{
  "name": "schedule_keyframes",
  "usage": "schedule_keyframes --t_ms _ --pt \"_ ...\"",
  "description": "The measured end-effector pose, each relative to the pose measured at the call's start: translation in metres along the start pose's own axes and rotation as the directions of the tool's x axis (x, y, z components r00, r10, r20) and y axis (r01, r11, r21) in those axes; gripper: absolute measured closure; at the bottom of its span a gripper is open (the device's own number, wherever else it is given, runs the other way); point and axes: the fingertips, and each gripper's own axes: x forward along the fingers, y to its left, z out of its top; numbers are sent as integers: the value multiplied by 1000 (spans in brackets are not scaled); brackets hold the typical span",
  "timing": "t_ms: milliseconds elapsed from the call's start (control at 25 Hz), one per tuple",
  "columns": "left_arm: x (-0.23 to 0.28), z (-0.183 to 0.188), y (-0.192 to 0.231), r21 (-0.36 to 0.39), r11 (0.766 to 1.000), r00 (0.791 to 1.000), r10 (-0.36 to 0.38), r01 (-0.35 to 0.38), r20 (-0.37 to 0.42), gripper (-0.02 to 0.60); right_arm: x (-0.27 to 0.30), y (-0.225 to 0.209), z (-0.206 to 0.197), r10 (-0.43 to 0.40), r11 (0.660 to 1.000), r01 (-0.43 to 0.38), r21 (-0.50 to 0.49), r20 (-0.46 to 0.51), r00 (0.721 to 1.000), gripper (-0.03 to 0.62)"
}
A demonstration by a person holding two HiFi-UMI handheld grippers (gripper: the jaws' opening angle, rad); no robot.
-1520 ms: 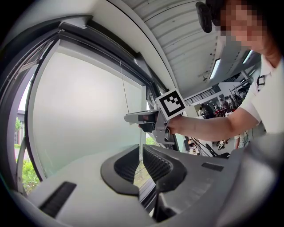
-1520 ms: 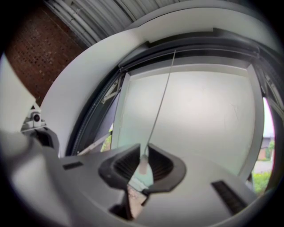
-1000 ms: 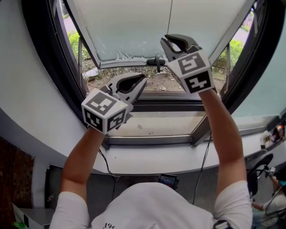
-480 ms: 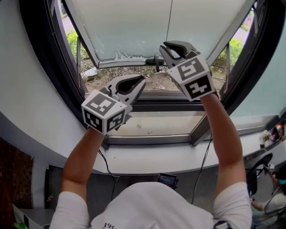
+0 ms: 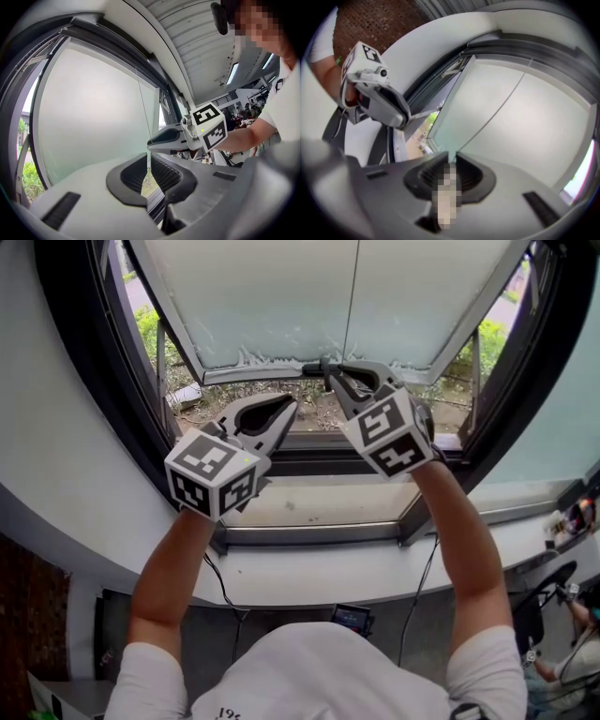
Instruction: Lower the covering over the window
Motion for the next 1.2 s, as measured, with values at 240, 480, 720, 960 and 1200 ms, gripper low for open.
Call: schedule_keyframes --t_ms 240,480,720,960,1200 --pt "0 -6 1 -9 1000 1000 6 -6 -10 557 5 22 -31 20 1000 -21 -8 -55 998 534" --pt "0 -16 -3 -19 1000 999 0 -1 -32 557 2 36 -42 29 1000 -28 10 -71 997 534" --pt "1 -35 -9 -37 999 998 -10 7 -62 557 -3 37 -44 21 999 -19 36 -60 998 534" --pt "1 -44 -11 -47 999 997 -12 9 -72 555 -4 54 -59 55 998 -52 34 -98 994 534" --pt "-2 -36 -10 -26 1000 998 -5 4 -64 555 -6 76 -80 82 996 -77 45 -132 988 534"
